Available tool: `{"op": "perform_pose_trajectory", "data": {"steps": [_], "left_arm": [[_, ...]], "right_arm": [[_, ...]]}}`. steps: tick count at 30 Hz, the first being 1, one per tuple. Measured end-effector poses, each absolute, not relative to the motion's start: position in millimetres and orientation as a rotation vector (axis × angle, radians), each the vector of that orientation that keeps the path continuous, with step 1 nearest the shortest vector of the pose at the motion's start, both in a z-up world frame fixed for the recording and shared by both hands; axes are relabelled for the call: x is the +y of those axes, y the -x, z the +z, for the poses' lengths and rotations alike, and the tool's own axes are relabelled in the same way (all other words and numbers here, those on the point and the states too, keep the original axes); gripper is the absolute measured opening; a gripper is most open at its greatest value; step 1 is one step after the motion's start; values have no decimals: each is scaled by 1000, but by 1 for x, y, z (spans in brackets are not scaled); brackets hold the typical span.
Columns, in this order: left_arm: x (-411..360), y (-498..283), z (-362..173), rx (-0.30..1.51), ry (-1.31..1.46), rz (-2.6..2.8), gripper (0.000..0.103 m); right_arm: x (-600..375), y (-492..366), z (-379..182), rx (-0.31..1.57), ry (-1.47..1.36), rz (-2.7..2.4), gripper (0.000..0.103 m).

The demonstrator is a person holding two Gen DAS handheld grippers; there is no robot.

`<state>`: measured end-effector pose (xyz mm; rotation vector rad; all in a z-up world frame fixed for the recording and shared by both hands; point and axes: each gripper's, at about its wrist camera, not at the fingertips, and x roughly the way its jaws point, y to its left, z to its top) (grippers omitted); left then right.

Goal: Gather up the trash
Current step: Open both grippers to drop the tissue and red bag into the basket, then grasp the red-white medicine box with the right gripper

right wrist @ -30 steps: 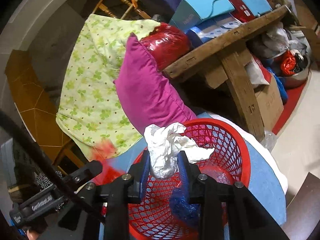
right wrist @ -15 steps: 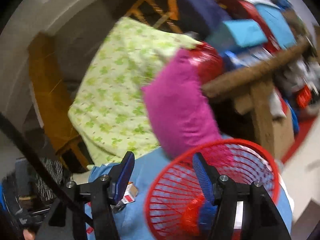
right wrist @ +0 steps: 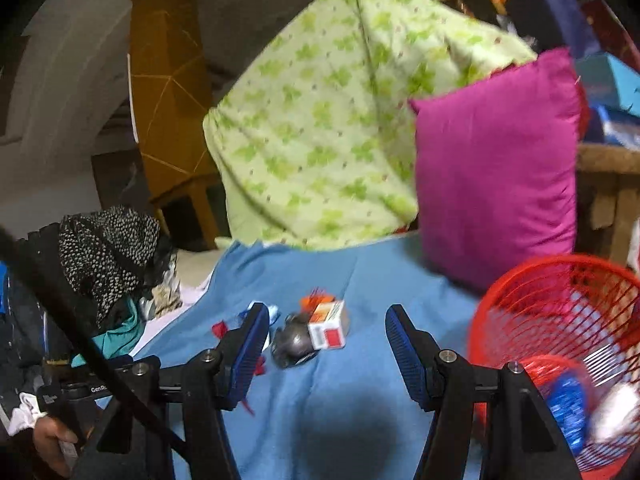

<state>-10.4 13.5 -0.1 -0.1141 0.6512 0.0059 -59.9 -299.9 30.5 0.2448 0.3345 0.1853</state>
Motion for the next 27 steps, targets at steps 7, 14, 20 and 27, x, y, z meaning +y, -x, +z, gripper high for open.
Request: {"op": "perform_pose_trajectory", "data": {"steps": [7, 14, 20, 27], "left_arm": [[21, 5, -13, 625, 101, 19, 82], [21, -5, -38, 656, 67, 1, 82], [32, -15, -58, 718, 106, -2, 82], [41, -30, -58, 731, 164, -10, 82]], "right_arm": [[-271, 16, 4, 500, -250, 178, 65], [-250, -21, -30, 641, -203, 139, 65], [-256, -43, -51, 729, -248, 111, 65], [-269, -70, -61, 796, -361, 110, 65]]}}
